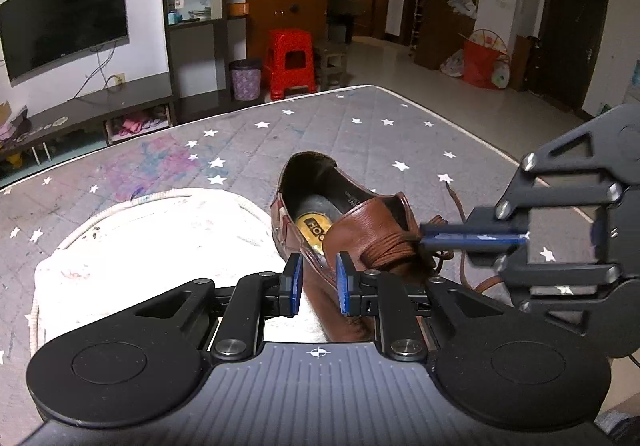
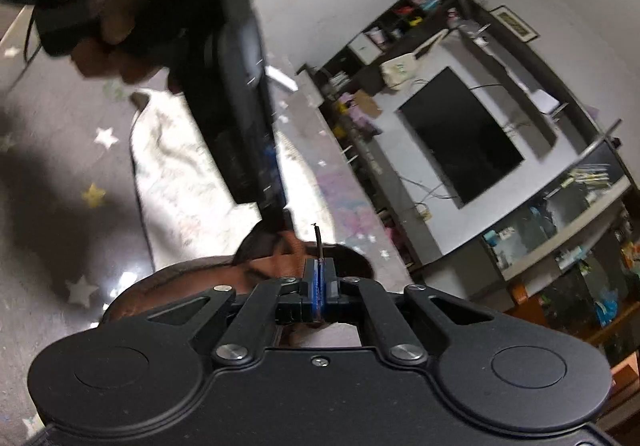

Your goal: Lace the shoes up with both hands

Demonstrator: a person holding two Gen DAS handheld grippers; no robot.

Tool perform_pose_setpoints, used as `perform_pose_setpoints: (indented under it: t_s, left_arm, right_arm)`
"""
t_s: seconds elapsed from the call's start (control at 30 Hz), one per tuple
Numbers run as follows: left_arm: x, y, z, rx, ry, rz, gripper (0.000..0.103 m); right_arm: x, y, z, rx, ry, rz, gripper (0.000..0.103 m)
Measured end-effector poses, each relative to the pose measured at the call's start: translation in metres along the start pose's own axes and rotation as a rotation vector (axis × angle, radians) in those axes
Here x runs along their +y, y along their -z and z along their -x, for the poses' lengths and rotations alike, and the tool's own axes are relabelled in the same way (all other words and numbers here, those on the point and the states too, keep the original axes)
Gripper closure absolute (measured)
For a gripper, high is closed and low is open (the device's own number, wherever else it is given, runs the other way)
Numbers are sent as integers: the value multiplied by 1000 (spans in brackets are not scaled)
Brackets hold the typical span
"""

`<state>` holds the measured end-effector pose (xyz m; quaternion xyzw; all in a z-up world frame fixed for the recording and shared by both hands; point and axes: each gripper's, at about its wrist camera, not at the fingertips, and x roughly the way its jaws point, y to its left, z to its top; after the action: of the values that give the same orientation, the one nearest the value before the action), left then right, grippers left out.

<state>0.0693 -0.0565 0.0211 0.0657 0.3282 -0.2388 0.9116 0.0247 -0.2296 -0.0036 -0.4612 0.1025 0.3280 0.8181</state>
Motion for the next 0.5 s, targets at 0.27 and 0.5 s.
perform_pose_setpoints:
  t_s: [0.27, 0.5]
  left_arm:
    - [4, 4, 1, 4, 3, -2, 84]
    - [8, 7, 1, 0, 12, 8, 83]
  right_arm:
    - [21, -5, -16, 22, -25, 81, 102]
    - [39, -10, -25, 41, -19, 163, 102]
